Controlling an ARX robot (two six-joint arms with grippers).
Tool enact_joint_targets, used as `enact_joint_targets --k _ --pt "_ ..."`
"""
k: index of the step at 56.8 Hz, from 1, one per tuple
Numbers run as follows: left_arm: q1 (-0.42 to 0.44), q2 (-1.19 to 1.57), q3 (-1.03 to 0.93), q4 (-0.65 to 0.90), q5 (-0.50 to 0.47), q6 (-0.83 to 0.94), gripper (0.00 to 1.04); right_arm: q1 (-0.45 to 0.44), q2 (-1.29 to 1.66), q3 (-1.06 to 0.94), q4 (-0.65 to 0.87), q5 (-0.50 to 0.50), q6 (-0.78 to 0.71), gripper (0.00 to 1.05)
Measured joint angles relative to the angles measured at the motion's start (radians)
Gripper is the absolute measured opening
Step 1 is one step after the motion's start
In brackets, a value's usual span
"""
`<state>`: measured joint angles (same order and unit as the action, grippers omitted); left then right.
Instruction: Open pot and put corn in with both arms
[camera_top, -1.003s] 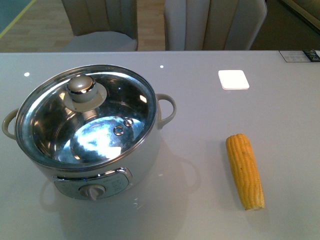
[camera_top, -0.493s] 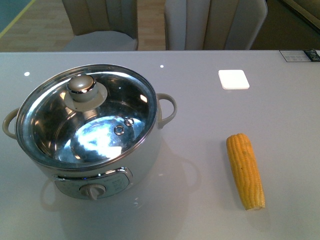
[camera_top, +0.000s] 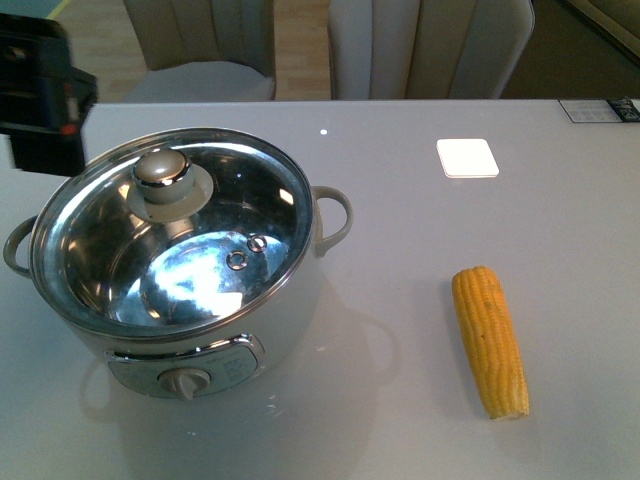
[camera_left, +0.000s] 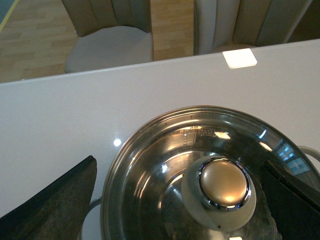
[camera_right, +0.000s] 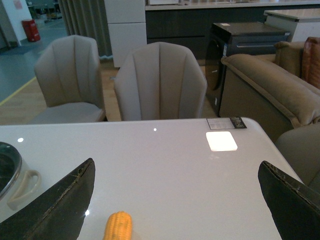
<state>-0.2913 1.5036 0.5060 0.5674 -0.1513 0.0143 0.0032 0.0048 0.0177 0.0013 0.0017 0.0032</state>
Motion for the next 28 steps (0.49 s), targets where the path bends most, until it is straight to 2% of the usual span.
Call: enact_joint_targets --k 11,28 --pt "-0.045 0.193 0.041 0.140 -0.015 -0.014 0.98 0.000 0.000 0.000 0.000 0.000 0.000 0.96" --pt "-0.100 0.325 0.075 0.191 -0.051 -0.079 0.98 0.000 0.000 0.000 0.000 0.000 0.000 0.96"
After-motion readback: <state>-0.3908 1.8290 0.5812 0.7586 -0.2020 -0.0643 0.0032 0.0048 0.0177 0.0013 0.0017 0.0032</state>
